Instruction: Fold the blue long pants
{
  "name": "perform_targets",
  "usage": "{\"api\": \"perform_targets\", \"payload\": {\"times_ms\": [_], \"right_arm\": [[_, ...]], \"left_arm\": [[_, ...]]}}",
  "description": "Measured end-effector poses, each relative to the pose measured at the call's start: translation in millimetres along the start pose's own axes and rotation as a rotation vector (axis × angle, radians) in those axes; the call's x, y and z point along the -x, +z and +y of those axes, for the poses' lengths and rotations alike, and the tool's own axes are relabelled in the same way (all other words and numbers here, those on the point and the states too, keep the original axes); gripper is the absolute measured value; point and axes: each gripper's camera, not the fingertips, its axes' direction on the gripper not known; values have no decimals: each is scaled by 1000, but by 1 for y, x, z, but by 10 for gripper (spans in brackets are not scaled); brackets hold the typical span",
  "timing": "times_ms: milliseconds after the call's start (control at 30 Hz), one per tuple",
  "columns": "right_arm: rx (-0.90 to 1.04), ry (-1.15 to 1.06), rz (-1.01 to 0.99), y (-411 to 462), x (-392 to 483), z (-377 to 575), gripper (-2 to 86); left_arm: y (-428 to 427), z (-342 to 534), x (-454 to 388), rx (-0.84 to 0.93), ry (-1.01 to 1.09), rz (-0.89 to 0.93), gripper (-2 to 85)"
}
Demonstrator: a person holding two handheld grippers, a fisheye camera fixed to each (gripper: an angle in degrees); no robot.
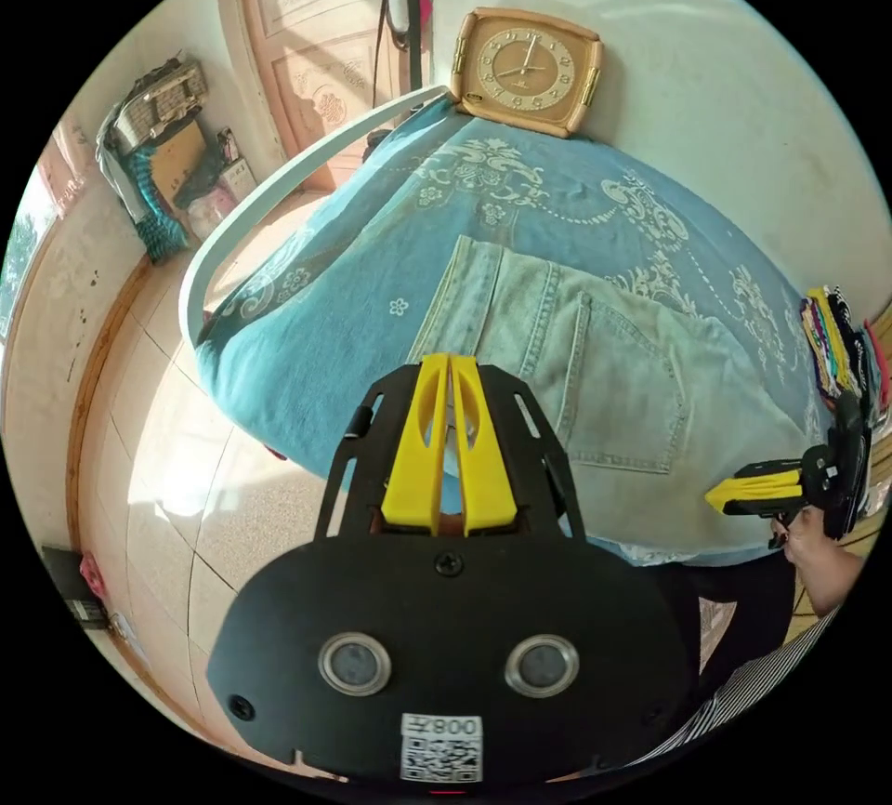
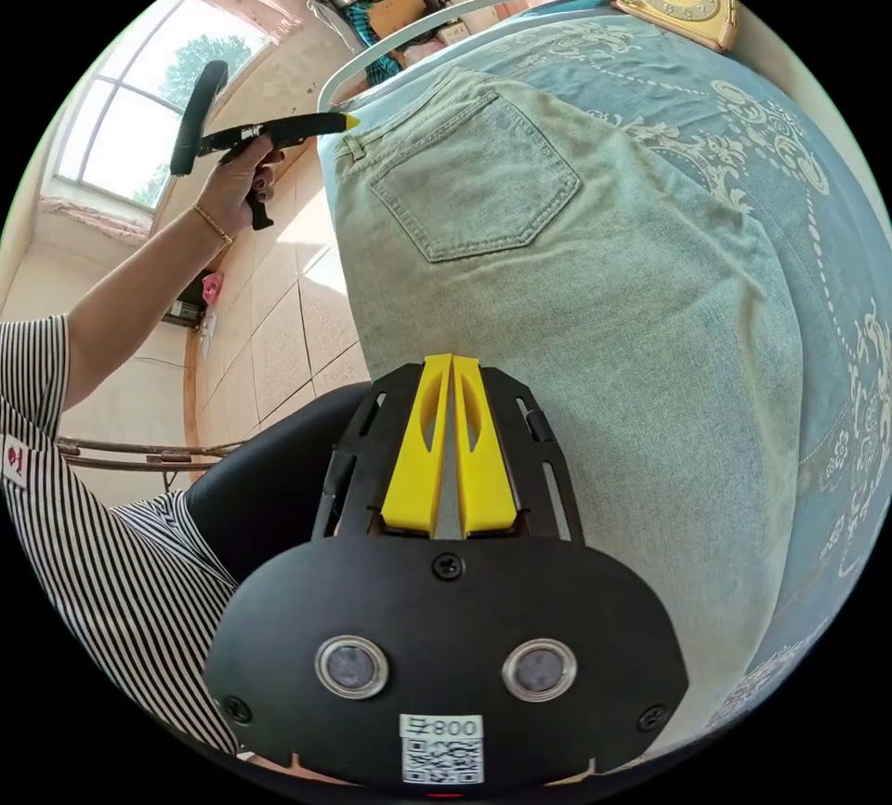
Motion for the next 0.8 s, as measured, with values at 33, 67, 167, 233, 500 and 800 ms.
{"api": "perform_targets", "payload": {"times_ms": [33, 67, 167, 233, 500, 800], "right_arm": [[-39, 8, -20, -11, 6, 2, 2], [-50, 7, -31, -14, 9, 2, 2], [12, 1, -45, -10, 27, -5, 2], [15, -3, -22, -10, 41, -6, 1], [22, 28, -26, -69, 69, -11, 2], [-6, 260, 115, -185, 81, 88, 2]], "left_arm": [[-5, -3, -15, -37, 55, 35, 1], [-4, -9, -31, -47, 113, 67, 1], [12, -31, -74, -33, 205, 145, 2], [27, -45, -96, -13, 218, 133, 2], [39, -43, -141, 73, 235, 116, 1], [38, 54, -211, 187, 268, 295, 2]]}}
